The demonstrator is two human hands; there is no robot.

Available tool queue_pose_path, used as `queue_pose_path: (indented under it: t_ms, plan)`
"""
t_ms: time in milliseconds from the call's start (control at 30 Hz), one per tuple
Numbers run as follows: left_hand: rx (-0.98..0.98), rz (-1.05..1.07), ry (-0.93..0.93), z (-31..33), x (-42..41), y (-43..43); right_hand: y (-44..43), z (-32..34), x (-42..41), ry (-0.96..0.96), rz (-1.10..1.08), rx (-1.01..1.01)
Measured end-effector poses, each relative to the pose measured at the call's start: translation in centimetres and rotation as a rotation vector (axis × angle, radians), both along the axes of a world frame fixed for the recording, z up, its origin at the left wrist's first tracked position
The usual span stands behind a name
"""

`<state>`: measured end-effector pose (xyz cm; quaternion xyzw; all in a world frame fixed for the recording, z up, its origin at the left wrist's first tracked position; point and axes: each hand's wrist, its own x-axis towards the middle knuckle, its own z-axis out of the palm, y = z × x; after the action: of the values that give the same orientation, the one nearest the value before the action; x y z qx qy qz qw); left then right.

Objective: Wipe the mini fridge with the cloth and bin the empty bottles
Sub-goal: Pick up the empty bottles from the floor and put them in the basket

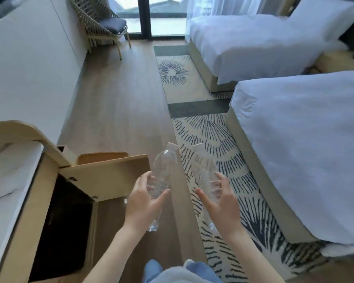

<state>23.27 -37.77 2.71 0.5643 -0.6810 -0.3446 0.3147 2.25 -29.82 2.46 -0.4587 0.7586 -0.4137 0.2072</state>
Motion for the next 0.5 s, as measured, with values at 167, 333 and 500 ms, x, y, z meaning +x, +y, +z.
queue_pose_path:
  t_ms: [167, 333, 500]
  plan:
    - [0.036, -0.066, 0.057, 0.0, -8.6, -2.7, -1.5, -0.3, -7.7, 0.036, -0.085, 0.023]
    - [0.041, -0.044, 0.051, 0.2, -12.7, -7.8, -6.5, -0.9, -11.9, 0.008, -0.075, 0.039]
    - [0.044, 0.007, 0.032, -1.0, -14.9, -15.5, -14.5, -2.3, -15.0, -0.007, -0.041, 0.041]
